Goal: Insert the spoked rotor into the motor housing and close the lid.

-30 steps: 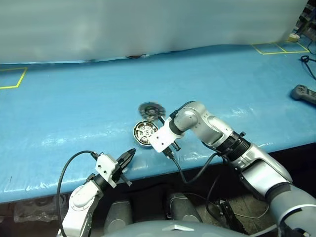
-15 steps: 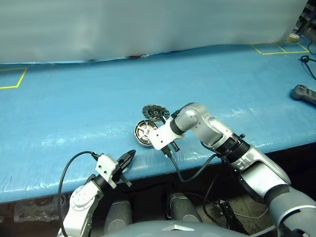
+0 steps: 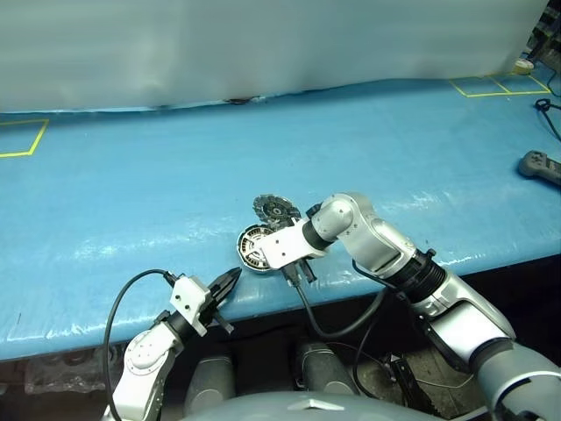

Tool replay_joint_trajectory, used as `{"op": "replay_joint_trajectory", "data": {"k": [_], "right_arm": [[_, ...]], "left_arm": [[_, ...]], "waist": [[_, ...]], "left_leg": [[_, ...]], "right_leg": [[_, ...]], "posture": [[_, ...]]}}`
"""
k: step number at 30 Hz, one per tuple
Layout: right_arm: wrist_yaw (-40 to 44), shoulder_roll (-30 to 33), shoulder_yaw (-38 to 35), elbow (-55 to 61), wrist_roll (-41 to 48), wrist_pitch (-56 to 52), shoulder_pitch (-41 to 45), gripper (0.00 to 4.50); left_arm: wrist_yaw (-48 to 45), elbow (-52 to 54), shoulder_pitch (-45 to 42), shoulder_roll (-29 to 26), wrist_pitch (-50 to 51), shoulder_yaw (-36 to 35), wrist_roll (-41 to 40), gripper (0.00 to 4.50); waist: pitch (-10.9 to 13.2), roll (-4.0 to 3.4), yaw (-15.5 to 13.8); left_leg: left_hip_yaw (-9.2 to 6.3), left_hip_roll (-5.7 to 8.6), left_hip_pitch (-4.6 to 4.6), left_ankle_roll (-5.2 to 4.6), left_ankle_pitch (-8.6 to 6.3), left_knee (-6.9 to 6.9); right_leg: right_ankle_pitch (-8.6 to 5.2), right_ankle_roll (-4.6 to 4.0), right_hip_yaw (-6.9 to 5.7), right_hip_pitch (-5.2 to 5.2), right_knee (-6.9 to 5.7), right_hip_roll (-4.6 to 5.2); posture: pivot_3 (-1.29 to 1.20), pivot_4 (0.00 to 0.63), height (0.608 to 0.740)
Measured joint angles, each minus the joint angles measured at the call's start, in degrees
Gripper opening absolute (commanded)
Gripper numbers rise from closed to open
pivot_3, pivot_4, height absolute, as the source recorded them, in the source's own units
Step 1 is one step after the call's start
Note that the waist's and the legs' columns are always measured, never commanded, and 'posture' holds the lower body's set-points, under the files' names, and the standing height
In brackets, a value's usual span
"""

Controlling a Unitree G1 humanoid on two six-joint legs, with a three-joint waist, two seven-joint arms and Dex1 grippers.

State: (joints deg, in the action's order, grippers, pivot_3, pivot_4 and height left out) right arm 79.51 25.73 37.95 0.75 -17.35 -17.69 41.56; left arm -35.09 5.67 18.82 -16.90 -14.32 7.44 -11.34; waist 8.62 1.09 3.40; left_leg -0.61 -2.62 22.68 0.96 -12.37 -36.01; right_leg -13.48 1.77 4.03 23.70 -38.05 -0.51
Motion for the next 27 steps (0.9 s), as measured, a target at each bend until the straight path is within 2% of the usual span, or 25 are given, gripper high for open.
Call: {"op": "replay_joint_trajectory", "data": {"k": [6, 7, 8, 12, 18, 27], "right_arm": [[-1.2, -0.4, 0.1, -0.5, -0.3, 0.1, 0.0, 0.07], [-1.2, -0.3, 0.2, -0.6, -0.3, 0.4, 0.0, 0.78], [-1.5, -0.2, 0.2, -0.6, -0.3, 0.9, 0.1, 0.96], [-2.0, 0.2, 0.3, -0.6, -0.3, 2.5, 0.2, 2.23], [-2.3, 0.4, -1.0, 2.7, 1.1, 1.1, 1.3, 2.23], [-2.9, 1.2, -8.9, 15.8, 9.4, -6.8, 1.8, 2.23]], "left_arm": [[0.0, 0.0, 0.0, 0.0, 0.0, 0.0, 0.0, 0.00], [-0.1, 0.0, 0.0, 0.0, 0.0, 0.0, 0.0, 0.00], [-0.1, 0.0, 0.0, 0.0, 0.0, 0.0, 0.0, 0.00], [-0.3, 0.0, 0.1, -0.1, 0.0, 0.0, 0.0, 0.00], [-1.2, 0.0, -0.1, -0.1, 0.0, 0.0, -0.1, 0.00], [-2.5, 0.0, -0.9, -0.3, 0.5, 0.1, -0.4, 0.00]], "waist": [[0.0, 0.00, 0.1], [0.0, 0.00, 0.1], [0.0, 0.00, 0.1], [0.0, 0.00, 0.1], [0.0, -0.01, 0.0], [0.0, -0.01, 0.0]], "left_leg": [[0.00, -0.01, -0.03, 0.00, 0.00, -0.01], [0.00, -0.01, -0.03, 0.00, 0.00, -0.01], [0.00, 0.00, -0.03, 0.00, 0.00, -0.01], [0.00, -0.01, 0.01, 0.00, 0.00, 0.00], [0.00, 0.00, 0.06, 0.00, 0.00, 0.00], [-0.01, 0.00, 0.09, 0.00, 0.00, 0.01]], "right_leg": [[0.00, 0.00, 0.00, -0.01, -0.02, -0.01], [0.00, 0.00, 0.00, -0.01, -0.02, -0.01], [0.00, 0.00, 0.00, -0.01, -0.02, -0.01], [0.00, 0.00, 0.00, 0.03, -0.01, -0.01], [0.00, 0.00, 0.00, 0.06, 0.00, 0.00], [0.00, 0.00, -0.01, 0.06, 0.03, 0.02]], "posture": [[0.00, 0.150, 0.740], [0.00, 0.150, 0.740], [0.00, 0.150, 0.740], [0.00, 0.150, 0.740], [0.00, 0.150, 0.740], [0.00, 0.150, 0.740]]}}
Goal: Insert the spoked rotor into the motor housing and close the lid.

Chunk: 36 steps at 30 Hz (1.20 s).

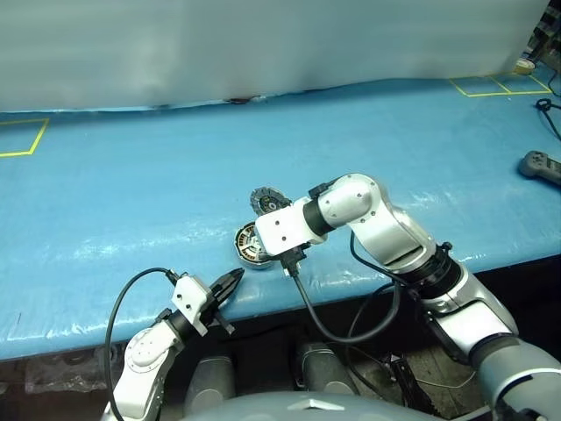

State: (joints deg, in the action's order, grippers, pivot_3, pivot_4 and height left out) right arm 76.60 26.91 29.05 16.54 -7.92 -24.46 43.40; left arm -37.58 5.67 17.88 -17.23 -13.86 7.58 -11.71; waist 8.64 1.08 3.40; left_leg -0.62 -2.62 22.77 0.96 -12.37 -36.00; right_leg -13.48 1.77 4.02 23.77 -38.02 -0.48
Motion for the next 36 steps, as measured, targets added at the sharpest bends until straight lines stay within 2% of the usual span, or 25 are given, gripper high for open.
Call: {"op": "replay_joint_trajectory", "data": {"k": [4, 11, 16, 19, 23, 27, 31, 36], "right_arm": [[-2.7, 0.1, -7.8, 7.3, 7.0, -6.3, -2.1, 2.23], [-16.5, -3.8, -19.7, 18.7, 16.1, -19.3, -17.7, 2.23], [-32.4, -9.4, -25.5, 20.8, 14.8, -22.8, -23.5, 2.23], [-42.2, -13.5, -29.2, 19.4, 13.1, -23.6, -23.6, 2.23], [-49.7, -14.4, -30.6, 14.2, 11.6, -23.0, -21.9, 2.23], [-51.5, -12.4, -28.8, 6.3, 10.6, -20.0, -18.3, 1.35], [-51.5, -11.3, -25.4, -3.1, 9.8, -16.9, -14.4, 0.01], [-49.6, -9.7, -20.0, -14.4, 8.1, -13.1, -8.3, 0.01]], "left_arm": [[-0.2, 0.0, -0.7, -0.2, 0.8, 0.0, -0.2, 0.00], [0.0, 0.7, -2.0, -1.2, 2.2, -2.7, -3.2, 0.00], [-1.7, 1.5, -5.5, -3.7, 3.8, -4.5, -5.0, 0.00], [-3.1, 1.5, -6.2, -3.8, 5.0, -3.9, -5.1, 0.00], [-4.1, 1.5, -6.8, -3.5, 5.9, -2.3, -5.0, 0.00], [-4.8, 1.6, -6.2, -3.2, 6.2, -0.8, -4.9, 0.00], [-5.0, 2.1, -4.9, -3.2, 6.2, -0.1, -4.7, 0.00], [-4.6, 3.8, -2.8, -3.2, 6.0, 0.4, -4.2, 0.00]], "waist": [[0.0, 0.01, -0.1], [0.0, 0.03, -0.5], [0.0, 0.02, -0.3], [0.0, 0.02, -0.1], [0.0, 0.01, 0.0], [0.0, 0.01, 0.3], [0.0, 0.00, 0.4], [0.0, -0.01, 0.4]], "left_leg": [[-0.03, 0.00, 0.02, 0.01, 0.00, 0.03], [-0.05, -0.01, 0.08, 0.03, -0.02, 0.04], [0.04, 0.00, 0.05, 0.04, -0.02, 0.00], [0.05, 0.01, 0.09, 0.04, -0.02, 0.03], [0.06, 0.01, 0.13, 0.03, -0.02, 0.07], [0.06, -0.01, 0.11, 0.03, -0.02, 0.07], [0.06, -0.01, 0.11, 0.02, -0.02, 0.08], [0.07, -0.01, 0.13, 0.00, -0.03, 0.08]], "right_leg": [[0.00, 0.00, -0.03, -0.01, 0.05, 0.00], [0.00, 0.00, -0.03, 0.03, 0.07, -0.01], [0.02, 0.05, 0.02, 0.02, 0.06, 0.01], [0.03, 0.05, 0.03, 0.03, 0.12, 0.02], [0.03, 0.05, 0.04, 0.07, 0.15, 0.01], [0.03, 0.05, 0.05, 0.06, 0.13, -0.02], [0.03, 0.05, 0.06, 0.06, 0.13, -0.03], [0.03, 0.05, 0.08, 0.06, 0.16, -0.03]], "posture": [[0.00, 0.150, 0.740], [0.00, 0.150, 0.740], [0.00, 0.150, 0.740], [0.00, 0.150, 0.740], [0.00, 0.150, 0.740], [0.00, 0.150, 0.740], [0.00, 0.150, 0.740], [0.00, 0.150, 0.740]]}}
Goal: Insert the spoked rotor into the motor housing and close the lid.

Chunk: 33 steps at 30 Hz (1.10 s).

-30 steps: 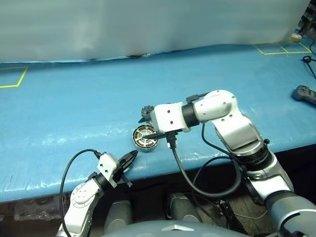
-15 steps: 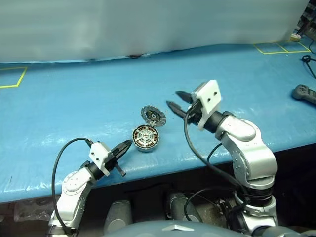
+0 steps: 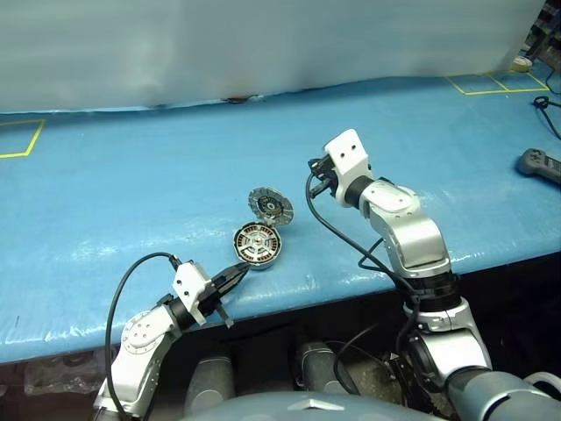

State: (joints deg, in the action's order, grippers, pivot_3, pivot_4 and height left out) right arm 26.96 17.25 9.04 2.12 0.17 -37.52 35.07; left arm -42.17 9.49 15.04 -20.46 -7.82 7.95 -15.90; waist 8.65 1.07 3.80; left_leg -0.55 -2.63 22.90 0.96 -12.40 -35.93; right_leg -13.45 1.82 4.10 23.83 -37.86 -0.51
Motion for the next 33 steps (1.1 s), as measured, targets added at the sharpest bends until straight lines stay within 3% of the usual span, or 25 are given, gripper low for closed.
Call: {"op": "replay_joint_trajectory", "data": {"k": [9, 16, 33], "right_arm": [[11.5, 0.9, 7.9, -13.0, -0.3, 5.3, 7.0, 0.01], [19.7, 1.8, 9.2, -16.2, 0.8, 6.9, 9.8, 0.01], [23.9, 3.2, 10.3, -3.2, 3.0, 0.5, 6.4, 0.01]], "left_arm": [[1.3, 0.6, 2.5, 0.2, -0.2, 0.5, 1.8, 0.00], [2.2, 1.4, 3.7, 0.5, -0.4, 0.6, 1.9, 0.00], [2.1, 1.4, 3.4, 0.7, -0.4, 0.6, 1.8, 0.00]], "waist": [[0.1, -0.07, 0.0], [0.1, -0.08, -0.1], [0.1, -0.10, -0.1]], "left_leg": [[0.00, 0.00, 0.01, -0.03, -0.02, -0.01], [0.00, -0.01, 0.01, -0.04, -0.02, 0.00], [-0.01, -0.01, 0.02, -0.03, -0.02, -0.01]], "right_leg": [[0.00, 0.00, 0.00, 0.01, 0.00, 0.00], [0.00, 0.00, -0.01, 0.02, 0.00, 0.00], [0.00, 0.00, -0.01, 0.03, -0.01, 0.00]], "posture": [[0.00, 0.150, 0.740], [0.00, 0.150, 0.740], [0.00, 0.150, 0.740]]}}
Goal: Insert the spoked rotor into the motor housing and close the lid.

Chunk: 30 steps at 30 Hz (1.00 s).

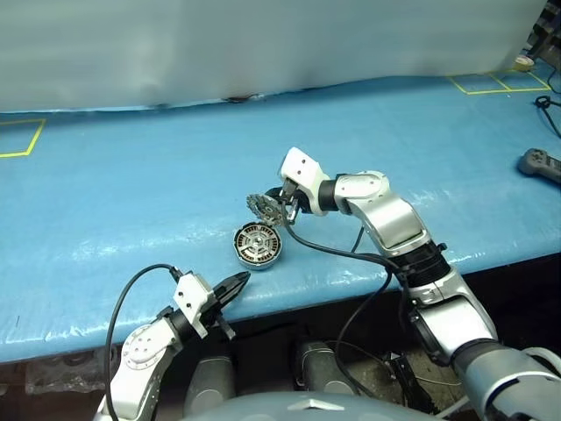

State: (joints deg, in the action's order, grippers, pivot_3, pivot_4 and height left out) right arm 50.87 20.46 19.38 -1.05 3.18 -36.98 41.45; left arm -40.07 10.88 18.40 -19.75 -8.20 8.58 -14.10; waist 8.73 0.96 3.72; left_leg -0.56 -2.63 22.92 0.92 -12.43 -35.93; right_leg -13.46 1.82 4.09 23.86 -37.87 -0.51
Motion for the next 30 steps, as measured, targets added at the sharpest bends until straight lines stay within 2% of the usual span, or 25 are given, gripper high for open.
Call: {"op": "replay_joint_trajectory", "data": {"k": [12, 30], "right_arm": [[-5.4, -2.8, -0.4, 10.4, 3.3, -6.9, -6.0, 0.01], [-16.3, -11.9, -1.4, 14.4, 8.4, -11.2, -14.4, 0.01]], "left_arm": [[0.0, 0.0, -0.1, -0.2, 0.2, -0.1, 0.0, 0.00], [0.0, 0.0, -0.4, -0.7, 0.5, -0.2, -0.1, 0.00]], "waist": [[0.0, 0.00, 0.0], [0.0, 0.00, 0.1]], "left_leg": [[-0.01, -0.01, 0.01, 0.00, 0.00, 0.01], [-0.02, -0.02, 0.02, 0.00, 0.00, 0.03]], "right_leg": [[-0.01, -0.01, -0.01, 0.01, 0.00, 0.00], [-0.02, -0.02, -0.02, 0.03, 0.01, 0.00]], "posture": [[0.00, 0.150, 0.740], [0.00, 0.150, 0.740]]}}
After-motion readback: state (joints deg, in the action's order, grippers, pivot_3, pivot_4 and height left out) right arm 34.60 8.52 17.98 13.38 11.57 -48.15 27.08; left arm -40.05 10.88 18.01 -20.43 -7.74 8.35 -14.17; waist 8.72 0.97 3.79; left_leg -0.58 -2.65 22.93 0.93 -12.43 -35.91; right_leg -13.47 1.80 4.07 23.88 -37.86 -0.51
